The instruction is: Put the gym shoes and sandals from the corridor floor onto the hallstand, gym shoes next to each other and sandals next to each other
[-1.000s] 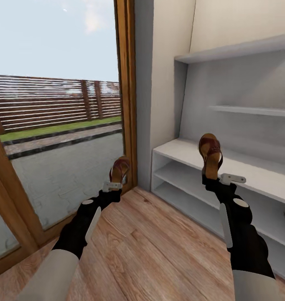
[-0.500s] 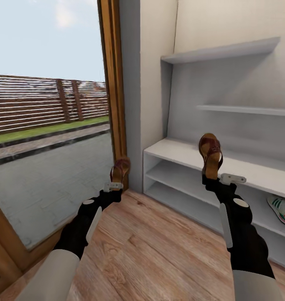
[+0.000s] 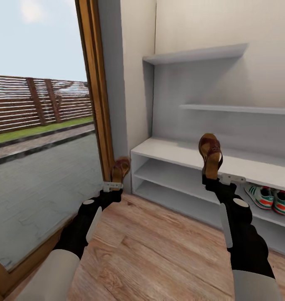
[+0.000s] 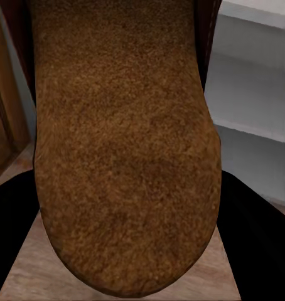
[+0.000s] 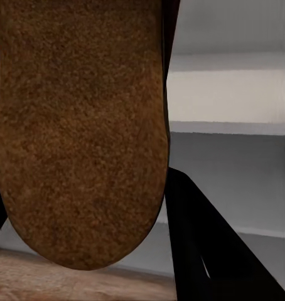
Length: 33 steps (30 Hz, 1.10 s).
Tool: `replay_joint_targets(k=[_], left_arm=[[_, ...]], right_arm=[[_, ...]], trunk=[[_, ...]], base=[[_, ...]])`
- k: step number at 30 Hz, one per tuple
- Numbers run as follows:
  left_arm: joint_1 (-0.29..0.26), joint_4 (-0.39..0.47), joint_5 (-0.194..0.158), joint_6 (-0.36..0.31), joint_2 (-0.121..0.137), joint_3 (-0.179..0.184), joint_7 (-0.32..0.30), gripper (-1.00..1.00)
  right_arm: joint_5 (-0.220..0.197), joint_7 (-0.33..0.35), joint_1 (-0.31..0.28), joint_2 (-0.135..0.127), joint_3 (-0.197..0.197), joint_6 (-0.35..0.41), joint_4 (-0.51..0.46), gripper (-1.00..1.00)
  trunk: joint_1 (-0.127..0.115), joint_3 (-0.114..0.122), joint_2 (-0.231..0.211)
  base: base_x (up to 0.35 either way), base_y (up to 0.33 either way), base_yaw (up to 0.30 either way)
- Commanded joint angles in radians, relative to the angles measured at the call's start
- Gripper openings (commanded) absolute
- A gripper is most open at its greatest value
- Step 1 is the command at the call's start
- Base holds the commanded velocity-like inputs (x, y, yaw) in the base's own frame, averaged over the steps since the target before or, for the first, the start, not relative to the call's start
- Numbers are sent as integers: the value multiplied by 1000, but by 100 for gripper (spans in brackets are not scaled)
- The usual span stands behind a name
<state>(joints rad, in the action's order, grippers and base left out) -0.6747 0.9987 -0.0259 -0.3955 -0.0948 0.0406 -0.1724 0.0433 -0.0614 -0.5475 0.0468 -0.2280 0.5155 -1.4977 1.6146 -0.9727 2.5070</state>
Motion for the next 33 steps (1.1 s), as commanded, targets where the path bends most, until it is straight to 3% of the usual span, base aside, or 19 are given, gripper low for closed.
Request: replay_joint_targets(k=[1, 9, 19, 33], left_arm=[[0, 2, -3, -6, 0, -1, -3, -100], [0, 2, -3, -6, 0, -1, -3, -100], [0, 2, -3, -6, 0, -1, -3, -100], [0, 2, -3, -6, 0, -1, -3, -100]], right_arm=[[1, -2, -1, 1, -1, 6, -1, -100], [1, -2, -1, 1, -1, 6, -1, -100], [1, -2, -1, 1, -1, 6, -2, -100], [1, -2, -1, 1, -1, 6, -2, -100]], trunk=[[0, -1, 0], [0, -1, 0], [0, -1, 0], [0, -1, 0]], base=[[0, 9, -292], [48, 36, -292], [209, 198, -292], [22, 25, -292]])
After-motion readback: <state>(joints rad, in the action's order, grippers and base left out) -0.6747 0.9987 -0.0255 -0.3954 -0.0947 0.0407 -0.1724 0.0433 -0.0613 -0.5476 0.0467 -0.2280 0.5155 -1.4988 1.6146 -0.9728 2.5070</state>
